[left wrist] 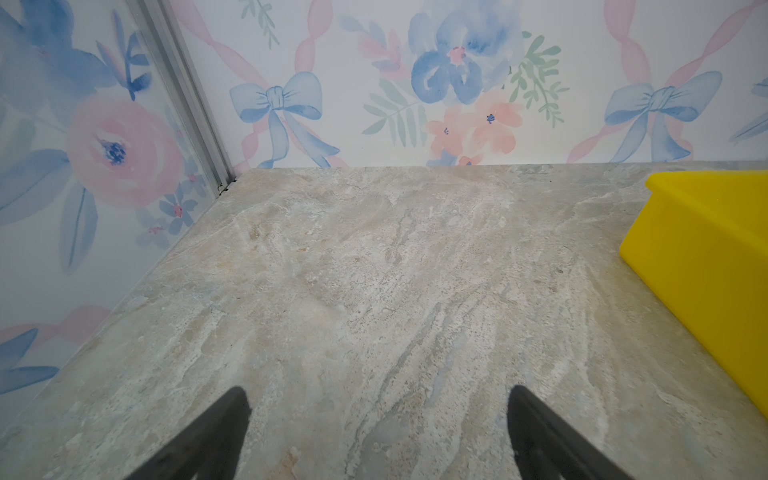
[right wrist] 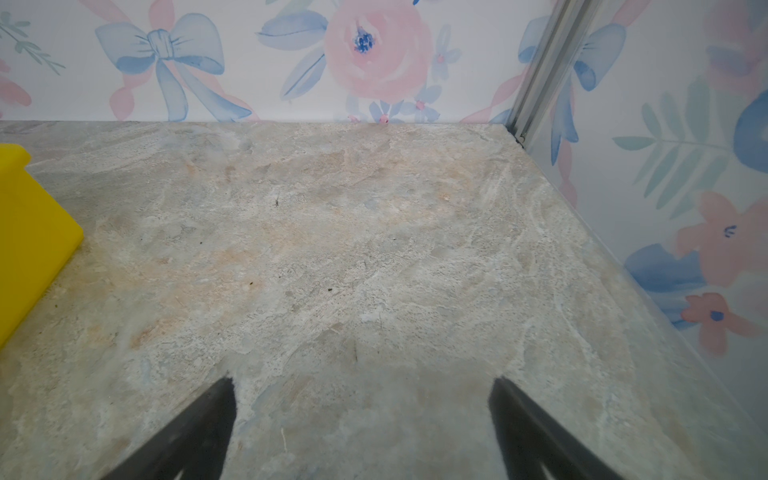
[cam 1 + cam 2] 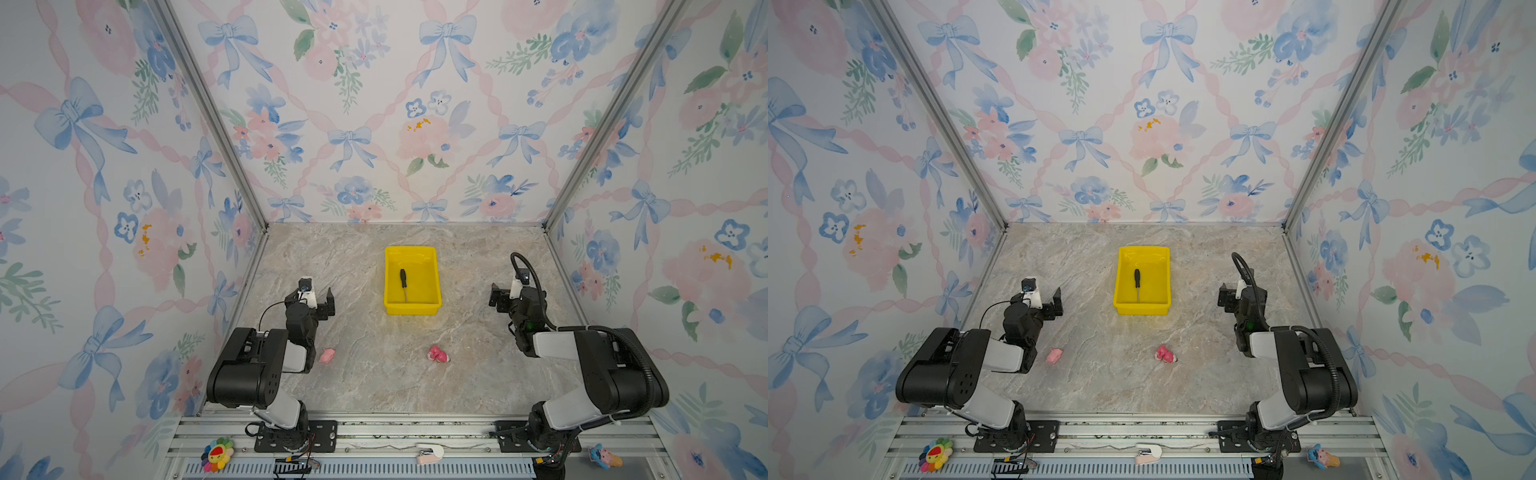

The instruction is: Put the screwdriver in the bin

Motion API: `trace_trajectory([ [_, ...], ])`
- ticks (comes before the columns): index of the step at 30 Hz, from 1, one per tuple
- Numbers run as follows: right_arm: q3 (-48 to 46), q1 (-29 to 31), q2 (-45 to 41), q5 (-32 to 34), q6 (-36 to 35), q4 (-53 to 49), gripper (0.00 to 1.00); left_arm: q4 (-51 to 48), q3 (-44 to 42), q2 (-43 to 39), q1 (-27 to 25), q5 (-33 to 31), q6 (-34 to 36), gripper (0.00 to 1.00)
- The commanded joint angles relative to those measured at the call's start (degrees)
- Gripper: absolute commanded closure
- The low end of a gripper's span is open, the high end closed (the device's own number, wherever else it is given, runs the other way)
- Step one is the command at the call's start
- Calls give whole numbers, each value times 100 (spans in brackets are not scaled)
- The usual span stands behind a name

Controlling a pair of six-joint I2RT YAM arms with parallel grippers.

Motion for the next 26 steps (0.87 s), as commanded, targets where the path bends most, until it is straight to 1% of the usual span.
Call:
trace_trajectory([
  [1, -77, -49, 28, -38, -60, 187, 3, 96, -18, -6, 15, -21, 86, 2],
  [26, -115, -69, 54, -137, -69, 301, 3, 89, -29, -10, 33, 6, 71, 3],
])
